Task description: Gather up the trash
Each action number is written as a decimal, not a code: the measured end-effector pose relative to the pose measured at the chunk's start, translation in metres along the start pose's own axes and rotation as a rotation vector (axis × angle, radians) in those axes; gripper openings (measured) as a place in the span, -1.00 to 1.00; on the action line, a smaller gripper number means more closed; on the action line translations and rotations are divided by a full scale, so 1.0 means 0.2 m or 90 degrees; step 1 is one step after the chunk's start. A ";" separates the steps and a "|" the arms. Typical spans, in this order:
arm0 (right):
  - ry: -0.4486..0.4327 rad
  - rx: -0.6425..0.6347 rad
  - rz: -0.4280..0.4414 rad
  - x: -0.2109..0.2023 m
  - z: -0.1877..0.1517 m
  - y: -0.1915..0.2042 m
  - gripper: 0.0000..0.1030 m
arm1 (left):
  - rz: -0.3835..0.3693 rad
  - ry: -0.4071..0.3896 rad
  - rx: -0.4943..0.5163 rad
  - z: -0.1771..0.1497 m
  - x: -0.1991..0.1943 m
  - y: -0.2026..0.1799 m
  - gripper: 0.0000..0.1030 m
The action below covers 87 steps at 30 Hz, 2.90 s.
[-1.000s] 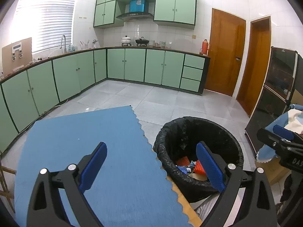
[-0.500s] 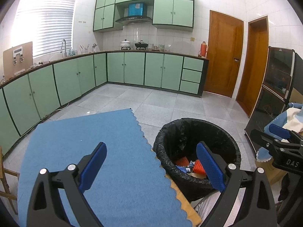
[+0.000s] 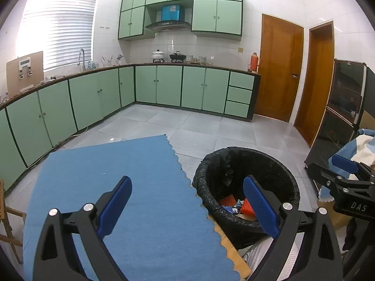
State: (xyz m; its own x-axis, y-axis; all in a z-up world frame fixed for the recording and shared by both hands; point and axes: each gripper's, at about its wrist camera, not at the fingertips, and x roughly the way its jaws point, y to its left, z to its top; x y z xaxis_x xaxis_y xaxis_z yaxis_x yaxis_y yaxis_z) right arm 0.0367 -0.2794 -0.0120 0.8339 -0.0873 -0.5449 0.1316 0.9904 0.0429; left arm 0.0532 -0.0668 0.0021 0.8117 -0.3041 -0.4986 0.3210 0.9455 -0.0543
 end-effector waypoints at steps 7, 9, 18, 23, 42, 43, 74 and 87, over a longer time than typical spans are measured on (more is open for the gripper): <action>0.000 -0.003 0.000 0.00 0.01 0.02 0.90 | 0.002 -0.001 0.000 -0.01 -0.01 0.01 0.82; 0.000 -0.004 0.000 0.00 0.01 0.02 0.90 | 0.003 0.000 -0.001 -0.01 -0.01 0.01 0.82; 0.000 -0.006 0.002 0.01 0.01 0.02 0.90 | 0.004 0.000 0.000 -0.01 -0.01 0.01 0.82; -0.001 -0.006 0.001 0.01 0.01 0.03 0.90 | 0.005 0.000 -0.001 -0.01 -0.01 0.01 0.82; -0.003 -0.009 0.004 0.02 0.01 0.03 0.90 | 0.007 0.001 -0.001 -0.01 -0.02 0.02 0.82; -0.003 -0.009 0.004 0.02 0.01 0.03 0.90 | 0.006 0.000 -0.001 -0.01 -0.02 0.02 0.82; -0.001 -0.012 0.005 0.03 0.03 0.01 0.90 | 0.008 0.005 0.000 0.00 -0.02 0.02 0.83; 0.000 -0.012 0.006 0.04 0.03 0.00 0.90 | 0.010 0.007 0.001 0.00 -0.02 0.03 0.83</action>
State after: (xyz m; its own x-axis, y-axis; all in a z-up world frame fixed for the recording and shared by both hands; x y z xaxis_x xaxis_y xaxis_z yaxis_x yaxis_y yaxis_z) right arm 0.0457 -0.2807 -0.0113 0.8354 -0.0773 -0.5442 0.1133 0.9930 0.0328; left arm 0.0511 -0.0591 0.0035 0.8116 -0.2881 -0.5083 0.3093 0.9499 -0.0446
